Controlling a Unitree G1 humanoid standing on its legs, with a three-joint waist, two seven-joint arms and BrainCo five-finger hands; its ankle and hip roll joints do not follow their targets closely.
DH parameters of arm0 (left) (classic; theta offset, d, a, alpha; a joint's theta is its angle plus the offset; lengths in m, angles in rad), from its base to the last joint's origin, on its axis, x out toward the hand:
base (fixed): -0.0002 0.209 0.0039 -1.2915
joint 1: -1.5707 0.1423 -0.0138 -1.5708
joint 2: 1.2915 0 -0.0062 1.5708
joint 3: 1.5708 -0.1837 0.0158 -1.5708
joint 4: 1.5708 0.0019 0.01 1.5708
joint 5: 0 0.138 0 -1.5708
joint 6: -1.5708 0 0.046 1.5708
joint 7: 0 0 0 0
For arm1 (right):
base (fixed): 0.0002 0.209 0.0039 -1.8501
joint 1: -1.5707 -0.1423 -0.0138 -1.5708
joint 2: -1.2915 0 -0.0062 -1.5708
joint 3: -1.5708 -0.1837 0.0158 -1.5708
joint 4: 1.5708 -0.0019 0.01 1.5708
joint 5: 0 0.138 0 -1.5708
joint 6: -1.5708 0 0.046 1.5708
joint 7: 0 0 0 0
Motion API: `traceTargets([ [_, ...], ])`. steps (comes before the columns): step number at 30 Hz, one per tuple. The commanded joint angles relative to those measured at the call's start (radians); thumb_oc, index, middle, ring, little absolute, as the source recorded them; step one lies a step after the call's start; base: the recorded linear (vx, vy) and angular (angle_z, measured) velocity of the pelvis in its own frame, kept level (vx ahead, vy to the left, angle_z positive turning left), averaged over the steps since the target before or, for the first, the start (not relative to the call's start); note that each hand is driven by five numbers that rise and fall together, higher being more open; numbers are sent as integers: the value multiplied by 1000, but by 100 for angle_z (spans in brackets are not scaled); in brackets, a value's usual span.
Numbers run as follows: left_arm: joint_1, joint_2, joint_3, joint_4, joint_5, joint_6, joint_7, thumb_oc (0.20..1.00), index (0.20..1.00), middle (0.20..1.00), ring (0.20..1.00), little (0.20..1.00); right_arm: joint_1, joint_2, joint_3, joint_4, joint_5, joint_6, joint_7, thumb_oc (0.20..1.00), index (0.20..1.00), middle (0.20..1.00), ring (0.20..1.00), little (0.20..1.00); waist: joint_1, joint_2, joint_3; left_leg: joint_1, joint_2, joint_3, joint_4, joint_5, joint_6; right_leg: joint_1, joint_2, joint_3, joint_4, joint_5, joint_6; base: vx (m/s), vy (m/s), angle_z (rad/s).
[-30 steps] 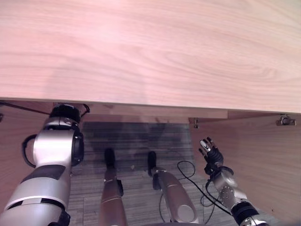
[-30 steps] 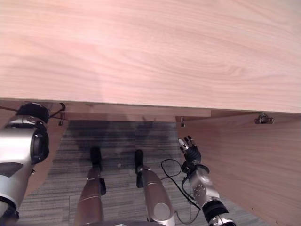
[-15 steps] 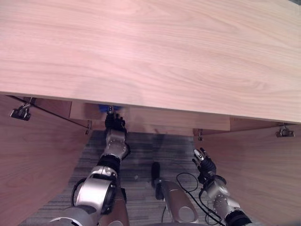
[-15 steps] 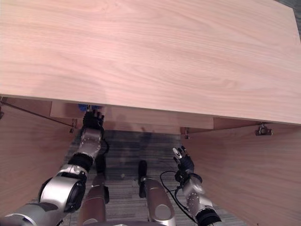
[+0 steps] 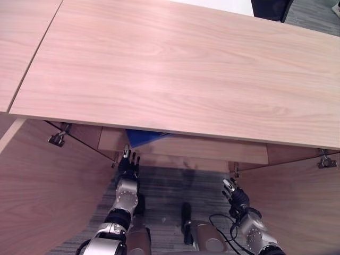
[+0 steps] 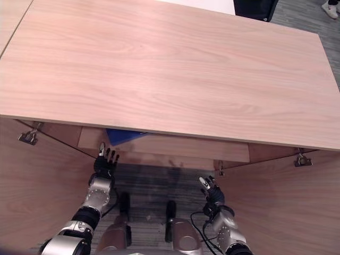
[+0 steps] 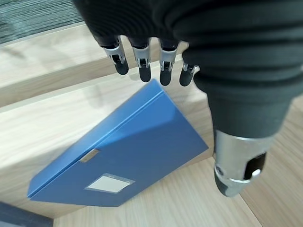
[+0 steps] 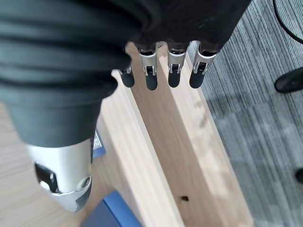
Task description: Put the empty folder in the office cabinet
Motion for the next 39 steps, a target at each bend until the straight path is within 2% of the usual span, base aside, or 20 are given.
traceTargets([
  [1, -30, 12, 19, 22, 44, 3, -46, 1000, 1000, 1000, 1000, 1000, 22, 15, -31, -9, -15, -12, 23, 1000, 1000, 1000, 1000, 1000, 14, -15, -21, 54, 51, -15, 17, -112, -39, -61, -51, 13, 31, 45, 87, 38, 15, 1],
  [8, -13, 12, 28, 34, 52, 3, -53, 1000, 1000, 1000, 1000, 1000, 34, 16, -40, 14, -15, -9, 27, 1000, 1000, 1000, 1000, 1000, 16, -9, -43, 77, 53, -7, 2, -111, -40, -38, -45, 12, 13, 45, 85, 24, 1, -3],
  [11, 6, 64, -24, 33, 247, 1, -30, 1000, 1000, 1000, 1000, 1000, 33, 6, -45, 9, -17, -16, 32, 1000, 1000, 1000, 1000, 1000, 15, -1, -54, 82, 54, -7, -1, -110, -40, -40, -46, 12, 17, 48, 85, 7, -2, -2],
  [12, 15, 80, -55, 32, 331, 3, -25, 200, 200, 200, 200, 200, 34, 0, -49, 8, -21, -18, 34, 1000, 1000, 1000, 1000, 1000, 15, 2, -58, 86, 54, -5, -2, -111, -39, -38, -46, 14, 18, 48, 85, 42, 26, 2],
  [13, 28, 120, -101, 18, 473, 2, -16, 200, 200, 200, 200, 200, 32, -12, -54, 6, -31, -20, 37, 1000, 1000, 1000, 1000, 1000, 15, 8, -60, 88, 55, -4, -1, -110, -39, -36, -47, 13, 19, 48, 85, 38, 29, 1],
  [15, 44, 174, -151, -19, 641, 3, -6, 200, 200, 200, 200, 200, 34, -28, -62, -14, -40, -27, 44, 1000, 1000, 1000, 1000, 1000, 18, 13, -56, 85, 54, -5, 2, -109, -38, -37, -49, 11, 20, 48, 85, 0, 0, 0],
  [19, 52, 244, -198, -61, 882, 6, 24, 200, 200, 200, 200, 200, 49, -47, -72, -44, -46, -33, 55, 1000, 1000, 1000, 1000, 1000, 23, 15, -50, 74, 56, -10, 9, -109, -40, -40, -53, 3, 14, 49, 87, 0, 0, 0],
  [20, 53, 243, -198, -61, 883, 7, 25, 200, 200, 200, 200, 200, 49, -47, -72, -45, -46, -33, 55, 1000, 1000, 1000, 1000, 1000, 23, 15, -50, 74, 56, -10, 9, -109, -40, -40, -53, 3, 14, 49, 87, 0, 0, 0],
  [24, 20, 308, -232, -105, 1076, 22, 55, 200, 200, 200, 200, 200, 38, -70, -87, -57, -40, -37, 61, 1000, 1000, 1000, 1000, 1000, 24, 14, -33, 32, 57, -23, 22, -106, -40, -70, -57, 0, 19, 47, 87, -32, -3, 0],
  [28, -43, 342, -253, -97, 1151, 40, 73, 200, 200, 200, 200, 200, 10, -83, -85, -60, -37, -38, 56, 1000, 1000, 1000, 1000, 1000, 23, 10, -6, -16, 57, -35, 51, -106, -39, -112, -63, 0, 42, 44, 85, -62, 3, 1],
  [33, -133, 365, -274, -67, 1162, 44, 86, 200, 200, 200, 200, 200, -24, -93, -71, -64, -37, -40, 49, 1000, 1000, 1000, 1000, 1000, 17, 1, 21, -62, 56, -45, 88, -111, -38, -150, -66, 0, 66, 45, 85, -75, 6, 2],
  [39, -437, 380, -378, 119, 1139, 58, 111, 200, 200, 200, 200, 200, -105, -92, 4, -61, 0, -68, 34, 1000, 1000, 1000, 1000, 1000, -14, -30, 75, -139, 53, -58, 153, -118, -38, -217, -73, 5, 115, 44, 88, -63, -1, 1],
])
